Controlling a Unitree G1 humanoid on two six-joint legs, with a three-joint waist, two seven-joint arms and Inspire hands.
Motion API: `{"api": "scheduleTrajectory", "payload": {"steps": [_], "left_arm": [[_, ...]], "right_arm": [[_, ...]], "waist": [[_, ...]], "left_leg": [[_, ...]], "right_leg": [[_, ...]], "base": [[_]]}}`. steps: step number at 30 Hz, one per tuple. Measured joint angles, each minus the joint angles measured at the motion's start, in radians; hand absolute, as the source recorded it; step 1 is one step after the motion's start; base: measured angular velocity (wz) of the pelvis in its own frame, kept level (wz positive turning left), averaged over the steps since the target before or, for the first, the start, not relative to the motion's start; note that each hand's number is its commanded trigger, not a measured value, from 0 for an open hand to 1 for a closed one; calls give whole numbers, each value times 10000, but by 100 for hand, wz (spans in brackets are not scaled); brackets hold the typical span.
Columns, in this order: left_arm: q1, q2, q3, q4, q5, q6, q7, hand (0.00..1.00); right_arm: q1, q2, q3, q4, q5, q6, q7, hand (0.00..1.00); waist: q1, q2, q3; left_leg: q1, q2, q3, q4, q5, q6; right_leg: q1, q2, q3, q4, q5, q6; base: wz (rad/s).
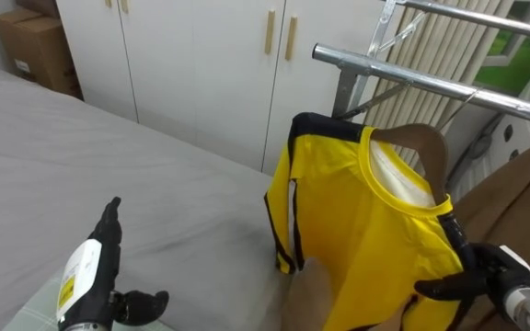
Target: Hang clothes
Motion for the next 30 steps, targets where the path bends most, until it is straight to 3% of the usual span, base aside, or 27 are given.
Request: {"api": "scheduleTrajectory", "payload": {"steps": [23, 30], "left_arm": [[1, 0, -93, 5, -5, -1, 20, 0], [0, 1, -80, -64, -23, -37, 17, 0]], "right_arm": [[2, -1, -8, -8, 174, 0, -82, 0], [-14, -141, -383, -25, 108, 0, -160, 0]], "waist": [[8, 3, -1], [-16, -8, -6]], "left_leg": [[-7, 0, 10, 2, 0, 0], [-3, 0, 34, -10, 0, 0]], "right_leg": [[-6, 0, 8, 8, -2, -2], [-25, 0, 30, 29, -24, -14]], "base": [[0], [0]]}}
